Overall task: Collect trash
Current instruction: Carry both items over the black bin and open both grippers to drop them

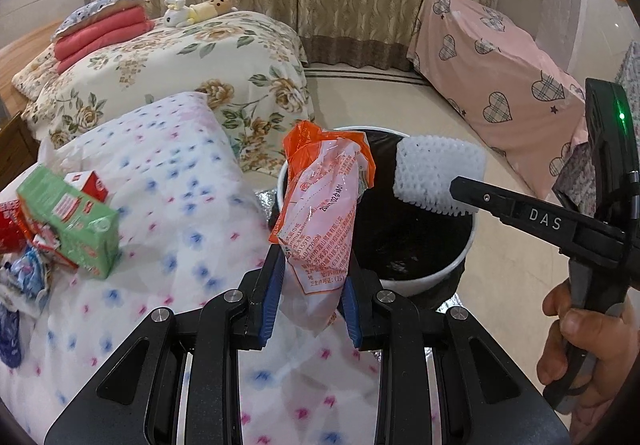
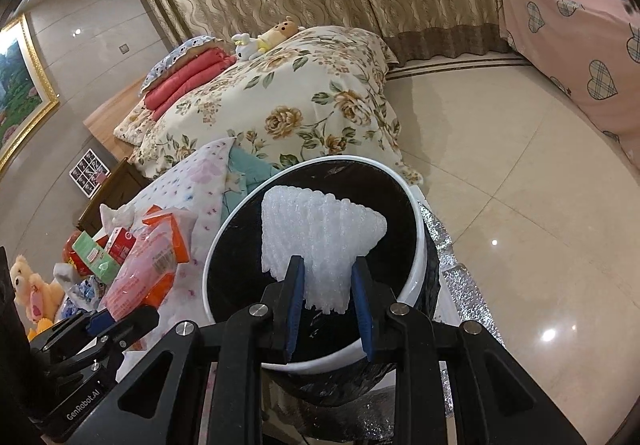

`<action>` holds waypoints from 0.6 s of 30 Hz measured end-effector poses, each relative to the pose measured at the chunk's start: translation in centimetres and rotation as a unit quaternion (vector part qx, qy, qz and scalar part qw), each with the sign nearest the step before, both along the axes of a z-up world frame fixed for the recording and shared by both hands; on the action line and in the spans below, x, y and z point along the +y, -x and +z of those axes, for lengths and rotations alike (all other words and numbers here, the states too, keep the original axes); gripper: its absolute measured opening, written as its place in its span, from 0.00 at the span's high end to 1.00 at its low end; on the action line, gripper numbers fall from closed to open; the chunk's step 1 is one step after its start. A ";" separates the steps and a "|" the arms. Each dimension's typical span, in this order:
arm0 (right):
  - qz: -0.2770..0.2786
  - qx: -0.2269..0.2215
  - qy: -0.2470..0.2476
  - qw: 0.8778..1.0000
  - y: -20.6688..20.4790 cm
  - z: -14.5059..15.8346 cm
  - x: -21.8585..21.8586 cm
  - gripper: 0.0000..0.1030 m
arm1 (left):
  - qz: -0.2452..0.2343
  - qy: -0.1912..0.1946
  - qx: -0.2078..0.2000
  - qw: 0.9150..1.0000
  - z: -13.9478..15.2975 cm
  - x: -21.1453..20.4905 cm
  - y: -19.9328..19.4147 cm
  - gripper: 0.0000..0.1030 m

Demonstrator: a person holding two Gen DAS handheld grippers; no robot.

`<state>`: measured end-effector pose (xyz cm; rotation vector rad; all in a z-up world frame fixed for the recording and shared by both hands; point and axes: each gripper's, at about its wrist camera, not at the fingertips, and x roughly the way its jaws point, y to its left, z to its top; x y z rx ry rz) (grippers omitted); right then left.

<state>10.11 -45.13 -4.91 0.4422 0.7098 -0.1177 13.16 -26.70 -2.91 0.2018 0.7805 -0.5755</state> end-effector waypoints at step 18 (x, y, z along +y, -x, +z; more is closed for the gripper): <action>-0.008 0.011 -0.008 1.000 -1.1 0.0 -1.0 0.40 | 0.006 0.016 0.012 1.000 -0.1 -0.7 -1.2 0.46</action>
